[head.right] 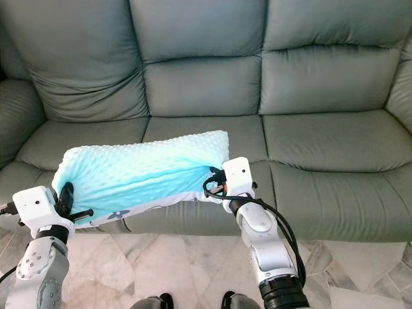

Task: Move the pillow to the sofa

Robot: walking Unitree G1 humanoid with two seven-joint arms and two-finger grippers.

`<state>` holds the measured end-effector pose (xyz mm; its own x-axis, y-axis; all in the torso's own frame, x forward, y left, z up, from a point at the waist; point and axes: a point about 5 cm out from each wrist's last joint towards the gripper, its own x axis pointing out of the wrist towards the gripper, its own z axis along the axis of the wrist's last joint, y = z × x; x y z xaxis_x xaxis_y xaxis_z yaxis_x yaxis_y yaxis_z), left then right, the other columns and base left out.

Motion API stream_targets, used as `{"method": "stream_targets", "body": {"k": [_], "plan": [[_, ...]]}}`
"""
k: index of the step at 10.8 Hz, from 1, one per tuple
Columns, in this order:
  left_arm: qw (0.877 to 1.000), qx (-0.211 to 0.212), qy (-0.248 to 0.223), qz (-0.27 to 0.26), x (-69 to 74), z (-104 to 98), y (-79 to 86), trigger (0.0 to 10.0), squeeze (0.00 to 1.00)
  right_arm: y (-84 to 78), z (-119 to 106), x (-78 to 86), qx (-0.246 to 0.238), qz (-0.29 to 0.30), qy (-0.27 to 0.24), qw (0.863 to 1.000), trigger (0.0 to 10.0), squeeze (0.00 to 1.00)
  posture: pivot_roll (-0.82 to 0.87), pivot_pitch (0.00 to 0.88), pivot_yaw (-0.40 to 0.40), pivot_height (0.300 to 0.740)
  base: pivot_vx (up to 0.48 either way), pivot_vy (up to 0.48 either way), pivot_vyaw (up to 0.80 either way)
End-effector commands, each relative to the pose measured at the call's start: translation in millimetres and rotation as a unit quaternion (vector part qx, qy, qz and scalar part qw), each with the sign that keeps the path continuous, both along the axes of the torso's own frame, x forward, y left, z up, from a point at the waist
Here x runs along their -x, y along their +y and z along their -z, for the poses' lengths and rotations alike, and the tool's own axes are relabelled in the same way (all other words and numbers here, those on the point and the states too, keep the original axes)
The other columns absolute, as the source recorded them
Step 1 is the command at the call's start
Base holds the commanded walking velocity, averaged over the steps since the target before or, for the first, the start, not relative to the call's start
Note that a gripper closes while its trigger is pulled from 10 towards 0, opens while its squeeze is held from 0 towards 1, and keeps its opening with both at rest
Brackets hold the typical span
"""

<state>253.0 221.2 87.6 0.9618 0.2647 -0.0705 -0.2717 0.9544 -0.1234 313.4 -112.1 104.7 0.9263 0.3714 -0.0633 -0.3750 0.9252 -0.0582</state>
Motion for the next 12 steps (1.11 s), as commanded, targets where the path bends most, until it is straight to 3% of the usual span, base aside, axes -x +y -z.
{"method": "stream_targets", "body": {"k": [1, 3, 12], "plan": [[1.000, -0.002, 0.004, -0.014, 5.5, 2.8, 10.6, 10.0, 0.00, -2.4, -6.8, 1.1, -0.002, 0.002, -0.018, 1.000, 10.0, 0.00, -0.16, 0.184, 0.092, 0.740, 0.000, 0.000, 0.00], [1.000, -0.002, -0.001, -0.011, 6.4, 1.6, 10.3, 10.0, 0.00, -2.8, -6.8, 2.1, 0.000, 0.002, -0.019, 1.000, 10.0, 0.00, -0.17, 0.185, 0.096, 0.740, 0.141, 0.000, 0.00], [1.000, 0.002, 0.000, -0.003, 7.2, 2.5, 9.5, 10.0, 0.00, -5.0, -5.4, 4.9, 0.002, 0.003, -0.017, 1.000, 10.0, 0.00, -0.17, 0.192, 0.097, 0.740, 0.421, 0.000, 0.00]]}}
